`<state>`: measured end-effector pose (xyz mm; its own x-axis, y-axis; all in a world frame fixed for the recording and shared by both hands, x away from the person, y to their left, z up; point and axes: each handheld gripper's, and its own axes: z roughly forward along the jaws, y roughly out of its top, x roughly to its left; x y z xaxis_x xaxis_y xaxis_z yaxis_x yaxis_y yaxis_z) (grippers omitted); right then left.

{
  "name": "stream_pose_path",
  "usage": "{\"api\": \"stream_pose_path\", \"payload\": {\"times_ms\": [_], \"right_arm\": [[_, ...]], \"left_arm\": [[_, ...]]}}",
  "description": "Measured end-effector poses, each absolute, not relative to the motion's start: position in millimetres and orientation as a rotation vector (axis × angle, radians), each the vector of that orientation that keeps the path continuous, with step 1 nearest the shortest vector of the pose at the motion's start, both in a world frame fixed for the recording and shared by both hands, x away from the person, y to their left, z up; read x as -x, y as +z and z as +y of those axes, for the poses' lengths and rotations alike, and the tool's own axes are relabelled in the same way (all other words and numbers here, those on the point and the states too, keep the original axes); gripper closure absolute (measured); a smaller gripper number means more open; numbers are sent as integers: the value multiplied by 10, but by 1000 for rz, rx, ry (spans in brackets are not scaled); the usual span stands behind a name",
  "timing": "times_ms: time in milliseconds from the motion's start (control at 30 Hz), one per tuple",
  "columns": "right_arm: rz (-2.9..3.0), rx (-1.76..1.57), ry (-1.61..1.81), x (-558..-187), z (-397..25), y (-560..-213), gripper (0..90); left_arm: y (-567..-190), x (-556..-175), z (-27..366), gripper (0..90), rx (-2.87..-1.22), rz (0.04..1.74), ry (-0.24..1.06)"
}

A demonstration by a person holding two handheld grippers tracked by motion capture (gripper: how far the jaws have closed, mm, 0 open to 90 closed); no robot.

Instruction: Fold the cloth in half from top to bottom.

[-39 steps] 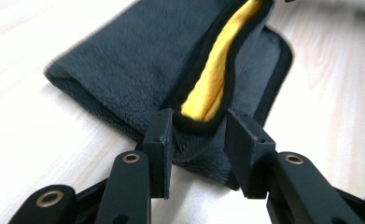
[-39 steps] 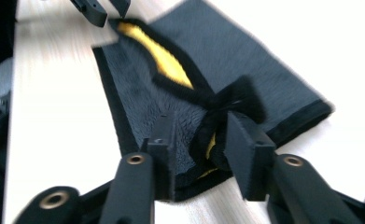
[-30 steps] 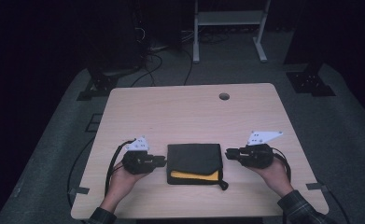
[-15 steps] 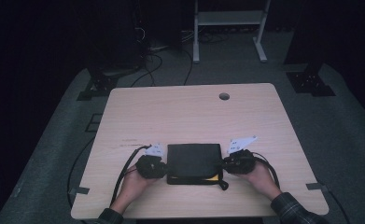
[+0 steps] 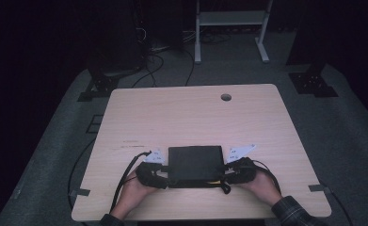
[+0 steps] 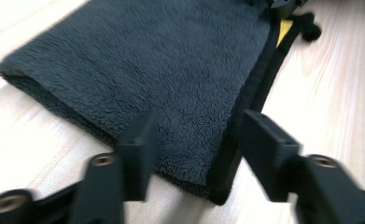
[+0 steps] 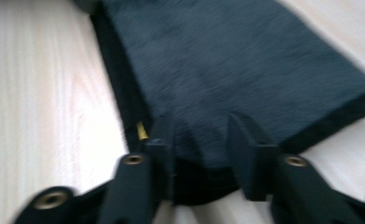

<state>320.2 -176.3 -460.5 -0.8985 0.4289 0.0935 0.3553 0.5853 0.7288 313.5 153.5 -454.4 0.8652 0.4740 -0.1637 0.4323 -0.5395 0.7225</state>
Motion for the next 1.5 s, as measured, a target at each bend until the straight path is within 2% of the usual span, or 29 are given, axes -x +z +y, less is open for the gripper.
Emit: {"api": "stream_pose_path", "payload": {"times_ms": [100, 133, 167, 267, 300, 333, 367, 400, 800, 1100, 1500], "right_arm": [[2647, -720, 1238, -3236, -1819, -4579, 430], [2647, -720, 1238, -3236, -1819, -4579, 430], [2611, -746, 1223, -3254, -1860, -4584, 324], [2590, -785, 1214, -3278, -1906, -4592, 272], [2547, -849, 1199, -3300, -1957, -4591, 245], [2547, -849, 1199, -3300, -1957, -4591, 245], [2530, -903, 1217, -3333, -2023, -4591, 189], [2530, -903, 1217, -3333, -2023, -4591, 189], [2377, -1090, 1179, -3336, -2383, -4607, 23], [2290, -1172, 1108, -3200, -2767, -4699, 23], [2269, -1245, 994, -3040, -2965, -4824, 23]], "left_arm": [[-4529, -3134, 1550, 280, -2224, 662, 109], [-4529, -3134, 1550, 248, -2224, 662, 109], [-4512, -3147, 1575, 201, -2223, 674, 165], [-4507, -3172, 1601, 154, -2215, 692, 178], [-4513, -3180, 1611, 80, -2215, 711, 188], [-4519, -3187, 1627, 80, -2224, 717, 192], [-4541, -3196, 1660, 28, -2228, 739, 212], [-4541, -3196, 1660, 9, -2228, 739, 212], [-4559, -3146, 2035, 0, -2199, 809, 269], [-4643, -3014, 2417, 0, -2201, 893, 311], [-4775, -2911, 2549, 0, -2225, 934, 310]]}}
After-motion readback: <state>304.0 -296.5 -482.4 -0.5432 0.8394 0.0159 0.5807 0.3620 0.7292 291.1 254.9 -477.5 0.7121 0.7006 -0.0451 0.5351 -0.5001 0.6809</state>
